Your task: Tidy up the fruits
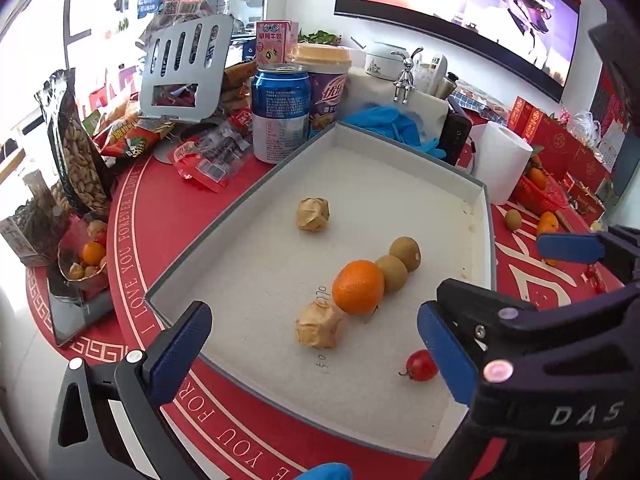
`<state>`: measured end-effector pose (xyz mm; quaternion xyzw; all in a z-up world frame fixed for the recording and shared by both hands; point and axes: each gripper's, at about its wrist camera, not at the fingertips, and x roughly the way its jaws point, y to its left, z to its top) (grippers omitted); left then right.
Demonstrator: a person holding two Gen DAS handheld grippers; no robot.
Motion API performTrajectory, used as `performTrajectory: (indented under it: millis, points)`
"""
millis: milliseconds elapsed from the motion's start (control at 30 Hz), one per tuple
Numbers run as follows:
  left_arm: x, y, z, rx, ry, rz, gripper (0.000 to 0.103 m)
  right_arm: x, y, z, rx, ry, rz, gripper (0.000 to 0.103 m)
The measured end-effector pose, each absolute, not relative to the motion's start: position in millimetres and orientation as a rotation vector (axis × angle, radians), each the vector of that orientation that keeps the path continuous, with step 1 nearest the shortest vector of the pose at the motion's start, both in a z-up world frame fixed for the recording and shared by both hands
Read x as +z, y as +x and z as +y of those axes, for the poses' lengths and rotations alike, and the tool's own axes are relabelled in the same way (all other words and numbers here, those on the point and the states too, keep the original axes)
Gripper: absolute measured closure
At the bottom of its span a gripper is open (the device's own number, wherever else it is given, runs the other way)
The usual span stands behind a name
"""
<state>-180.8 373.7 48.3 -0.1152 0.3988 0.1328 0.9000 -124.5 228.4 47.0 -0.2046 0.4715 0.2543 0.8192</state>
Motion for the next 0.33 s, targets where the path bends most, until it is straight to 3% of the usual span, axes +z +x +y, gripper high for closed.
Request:
performTrajectory:
  millis: [333]
  points:
    - [51.5, -190.2, 373.0, 0.216, -0.231, 0.795, 0.000, 51.0, -128.0, 214.2, 0.480, -0.419, 1.032, 0.001]
